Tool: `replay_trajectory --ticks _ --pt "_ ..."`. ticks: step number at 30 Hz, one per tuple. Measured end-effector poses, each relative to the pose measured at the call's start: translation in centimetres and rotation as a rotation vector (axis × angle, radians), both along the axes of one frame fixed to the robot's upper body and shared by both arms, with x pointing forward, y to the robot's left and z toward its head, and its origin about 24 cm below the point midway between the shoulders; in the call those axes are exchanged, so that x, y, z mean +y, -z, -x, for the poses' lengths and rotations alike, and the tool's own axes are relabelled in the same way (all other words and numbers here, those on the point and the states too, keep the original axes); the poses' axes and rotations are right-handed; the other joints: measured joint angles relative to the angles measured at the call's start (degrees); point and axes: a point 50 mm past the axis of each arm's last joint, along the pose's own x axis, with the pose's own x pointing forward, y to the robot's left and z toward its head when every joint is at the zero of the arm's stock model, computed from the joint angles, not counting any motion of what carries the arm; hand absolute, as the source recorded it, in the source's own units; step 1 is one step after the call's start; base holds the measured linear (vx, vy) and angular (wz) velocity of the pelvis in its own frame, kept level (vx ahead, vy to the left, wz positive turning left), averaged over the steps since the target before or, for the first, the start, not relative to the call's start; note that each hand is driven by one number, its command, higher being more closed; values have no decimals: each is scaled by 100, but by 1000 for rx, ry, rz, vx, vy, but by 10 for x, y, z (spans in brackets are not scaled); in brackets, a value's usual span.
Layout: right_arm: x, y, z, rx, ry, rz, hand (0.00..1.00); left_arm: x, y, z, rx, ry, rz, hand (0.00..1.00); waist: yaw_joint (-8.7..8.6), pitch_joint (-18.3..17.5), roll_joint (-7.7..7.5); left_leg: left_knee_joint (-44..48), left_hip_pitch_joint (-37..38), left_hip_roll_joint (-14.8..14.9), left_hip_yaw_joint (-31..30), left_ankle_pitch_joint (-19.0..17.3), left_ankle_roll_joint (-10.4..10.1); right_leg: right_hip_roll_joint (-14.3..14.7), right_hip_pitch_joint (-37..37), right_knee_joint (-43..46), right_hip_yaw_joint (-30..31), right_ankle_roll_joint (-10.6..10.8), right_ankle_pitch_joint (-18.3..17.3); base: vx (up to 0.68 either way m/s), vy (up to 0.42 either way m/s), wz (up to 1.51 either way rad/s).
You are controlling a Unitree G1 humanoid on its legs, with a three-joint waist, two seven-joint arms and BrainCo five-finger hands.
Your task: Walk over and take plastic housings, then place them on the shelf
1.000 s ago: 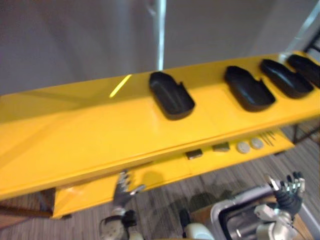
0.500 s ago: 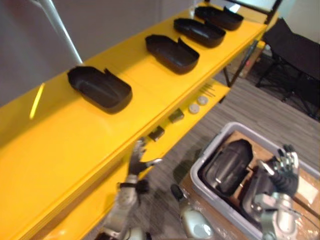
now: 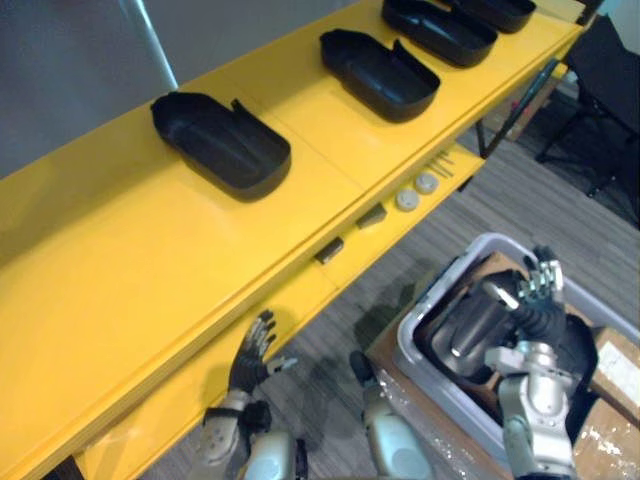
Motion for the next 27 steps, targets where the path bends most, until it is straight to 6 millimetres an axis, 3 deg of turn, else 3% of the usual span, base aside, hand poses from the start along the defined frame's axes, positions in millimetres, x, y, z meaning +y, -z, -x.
replay_trajectory --ticks 2,3,4,5,6,7,8,9,10,11,13,14,15,17,19,20,22,23,24,25,26,27 --pt "-1 2 3 13 29 -12 0 -11 -23 -9 -104 75 11 0 39 36 102 547 -178 184 -93 -224 -10 245 -55 191 -53 -12 -2 5 4 -12" --pt "1 6 10 24 44 -30 0 -21 -39 -14 -169 145 36 0 102 32 139 922 -264 276 -192 -363 -13 461 -109 386 -35 86 93 -28 52 -66" --pt "3 6 21 22 49 -39 0 -30 -49 -17 -205 214 37 0 137 55 182 1210 -268 388 -164 -474 9 660 -160 614 -72 29 152 -55 73 -83" --pt "4 5 28 16 48 -38 0 -35 -53 -18 -215 248 34 0 134 68 210 1298 -258 444 -106 -519 46 743 -206 716 -153 -78 245 -111 101 -119" --pt "7 0 35 -11 37 -28 0 -42 -55 -21 -207 312 21 0 124 72 206 1318 -211 542 194 -532 59 836 -328 770 -551 -351 701 -136 101 -148" --pt "8 -8 37 -45 24 -4 0 -48 -51 -21 -168 378 0 0 110 84 184 1012 -79 558 499 -449 215 811 -293 389 -976 -723 1375 -164 80 -172" --pt "8 -11 37 -65 16 7 0 -53 -44 -19 -124 431 -16 0 76 105 127 717 47 527 893 -336 367 688 -347 624 -1496 -834 1223 -105 30 -143" --pt "8 -12 37 -69 15 12 0 -57 -37 -16 -84 464 -16 0 61 112 84 548 156 526 1128 -236 449 613 -392 1088 -1865 -862 705 -136 66 -152" --pt "9 -14 34 -74 -2 23 0 -68 -20 -6 19 524 1 0 37 108 138 208 348 532 1589 -22 534 390 -415 2220 -2504 -888 -434 -115 122 -157" --pt "12 -15 31 -77 -21 26 0 -77 -7 5 107 568 39 0 18 68 188 18 335 535 1828 130 574 143 -381 2849 -2782 -823 -1110 -137 147 -148" --pt "16 -14 25 -78 -39 19 0 -82 3 14 164 606 46 0 22 86 166 -126 269 552 2080 271 610 -130 -291 3314 -2867 -760 -1559 -144 81 -95" --pt "21 -12 16 -74 -59 23 0 -87 10 22 208 649 51 0 77 94 130 -202 107 622 2348 400 677 -539 -177 3754 -3012 -755 -1986 -236 33 -98" --pt "23 -11 11 -67 -61 22 0 -89 14 25 235 678 51 0 151 101 111 -275 74 664 2518 474 674 -822 -4 3912 -3088 -765 -2181 -230 12 -103" --pt "29 -10 -1 -60 -61 43 0 -93 22 33 276 727 44 0 284 95 112 -342 -2 834 2712 611 615 -1349 531 3897 -3218 -700 -2421 -130 -46 -74" --pt "33 -13 -7 -73 -61 61 0 -93 29 35 304 746 35 0 355 65 69 -379 -98 983 2850 726 502 -1624 821 3659 -3194 -684 -2410 -130 -113 -58" --pt "36 -15 -12 -80 -64 68 0 -92 36 39 340 752 16 0 373 7 7 -393 -199 1090 2877 820 344 -1789 948 3325 -3168 -691 -2354 -150 -182 -65" --pt "37 -16 -15 -78 -61 64 0 -85 44 43 389 761 -20 0 367 -143 -203 -339 -446 1217 2873 965 138 -1942 946 2615 -3058 -807 -1951 -134 -193 -49" --pt "36 -14 -15 -61 -56 61 0 -79 47 44 405 756 -40 0 352 -234 -371 -185 -579 1261 2835 1004 69 -1959 915 2229 -3039 -813 -1485 -106 -218 -33" --pt "34 -12 -15 -39 -48 61 0 -74 53 43 433 737 -60 0 355 -303 -514 73 -776 1286 2451 1038 -12 -1923 933 1886 -3044 -467 -1256 -159 -381 -61" --pt "31 -11 -18 -23 -48 64 0 -72 59 39 462 689 -63 0 405 -312 -528 114 -872 1332 1953 1138 -190 -1766 1058 1482 -3067 -173 -1366 -158 -397 -76" --pt "31 -11 -19 -14 -56 67 0 -70 62 38 472 661 -62 0 426 -312 -526 100 -883 1369 1822 1174 -269 -1677 1099 1249 -3067 -55 -1359 -151 -400 -110" --pt "31 -11 -21 -3 -69 75 0 -68 65 35 485 610 -59 0 450 -311 -521 3 -892 1403 1587 1173 -428 -1570 1161 827 -3066 266 -1335 -111 -290 -104"
